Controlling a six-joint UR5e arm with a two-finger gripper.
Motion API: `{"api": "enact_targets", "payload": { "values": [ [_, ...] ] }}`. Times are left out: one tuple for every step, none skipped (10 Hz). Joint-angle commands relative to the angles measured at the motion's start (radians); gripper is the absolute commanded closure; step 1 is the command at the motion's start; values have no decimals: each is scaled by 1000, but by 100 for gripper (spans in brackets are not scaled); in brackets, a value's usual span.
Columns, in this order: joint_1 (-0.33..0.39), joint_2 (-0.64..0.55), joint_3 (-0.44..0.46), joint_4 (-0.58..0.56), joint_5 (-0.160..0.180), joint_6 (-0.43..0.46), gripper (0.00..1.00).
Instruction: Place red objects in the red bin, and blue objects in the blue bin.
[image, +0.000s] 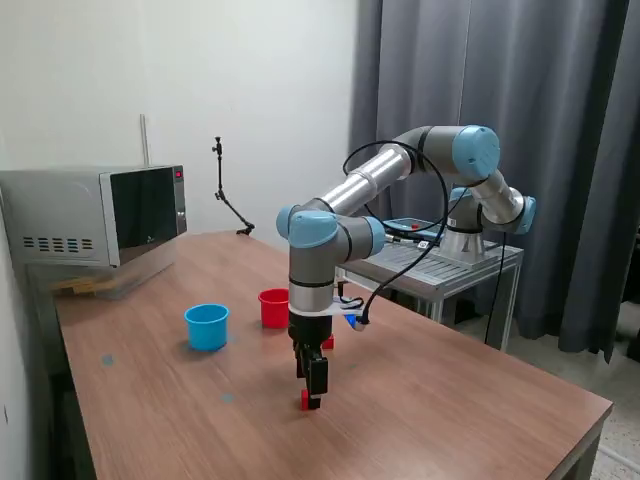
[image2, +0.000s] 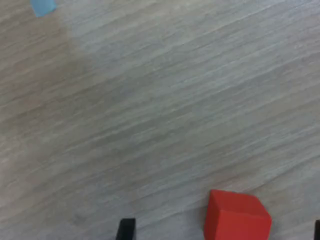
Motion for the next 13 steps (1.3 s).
{"api": "enact_targets", "payload": {
  "values": [
    [0, 1, 0, 0, -2, 0, 0],
    [0, 1, -2, 0, -2, 0, 0],
    [0, 3, -2, 0, -2, 0, 0],
    [0, 3, -2, 0, -2, 0, 100],
    [0, 3, -2, -2, -2, 0, 100],
    [0, 3, 0, -2, -2, 0, 100],
    [0, 3, -2, -2, -2, 0, 100],
    [0, 3, -3, -2, -2, 0, 100],
    [0, 4, -3, 0, -2, 0, 100],
    [0, 4, -3, 0, -5, 0, 100],
    [0, 4, -5, 0, -6, 0, 100],
    [0, 4, -5, 1, -8, 0, 100],
    [2, -5, 0, 2, -9, 0, 100]
  ]
}}
